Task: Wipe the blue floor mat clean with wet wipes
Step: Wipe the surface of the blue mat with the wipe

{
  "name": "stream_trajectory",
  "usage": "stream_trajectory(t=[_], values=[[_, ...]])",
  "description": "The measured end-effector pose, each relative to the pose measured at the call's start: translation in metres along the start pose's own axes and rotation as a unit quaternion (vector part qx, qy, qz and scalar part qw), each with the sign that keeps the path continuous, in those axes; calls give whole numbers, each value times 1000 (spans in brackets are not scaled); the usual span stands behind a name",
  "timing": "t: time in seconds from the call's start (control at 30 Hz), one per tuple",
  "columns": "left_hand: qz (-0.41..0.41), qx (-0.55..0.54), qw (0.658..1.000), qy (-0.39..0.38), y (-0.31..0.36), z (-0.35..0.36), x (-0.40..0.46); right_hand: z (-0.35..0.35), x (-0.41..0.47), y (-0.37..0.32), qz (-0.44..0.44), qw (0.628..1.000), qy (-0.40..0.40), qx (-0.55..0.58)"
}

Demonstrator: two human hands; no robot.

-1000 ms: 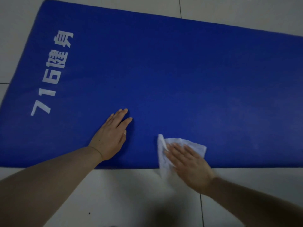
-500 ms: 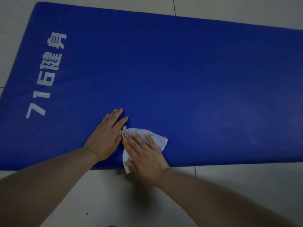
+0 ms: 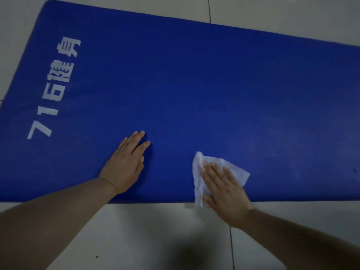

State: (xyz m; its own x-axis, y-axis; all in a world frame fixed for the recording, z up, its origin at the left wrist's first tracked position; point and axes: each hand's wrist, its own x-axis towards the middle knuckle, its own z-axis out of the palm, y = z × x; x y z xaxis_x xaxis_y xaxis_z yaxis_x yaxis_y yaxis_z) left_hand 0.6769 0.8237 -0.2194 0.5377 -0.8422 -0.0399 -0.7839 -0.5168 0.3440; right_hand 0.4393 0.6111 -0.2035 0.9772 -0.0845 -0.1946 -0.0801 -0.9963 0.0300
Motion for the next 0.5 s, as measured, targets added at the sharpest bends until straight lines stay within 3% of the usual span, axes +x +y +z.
stream_trajectory(t=[0.23, 0.37, 0.5], values=[[6, 20, 1000, -5, -2, 1, 1, -6, 78, -99, -25, 998, 35, 53], [9, 23, 1000, -7, -4, 1, 1, -6, 65, -69, -39, 999, 13, 32], [4, 24, 1000, -9, -2, 0, 0, -3, 21, -11, 16, 1000, -2, 11]])
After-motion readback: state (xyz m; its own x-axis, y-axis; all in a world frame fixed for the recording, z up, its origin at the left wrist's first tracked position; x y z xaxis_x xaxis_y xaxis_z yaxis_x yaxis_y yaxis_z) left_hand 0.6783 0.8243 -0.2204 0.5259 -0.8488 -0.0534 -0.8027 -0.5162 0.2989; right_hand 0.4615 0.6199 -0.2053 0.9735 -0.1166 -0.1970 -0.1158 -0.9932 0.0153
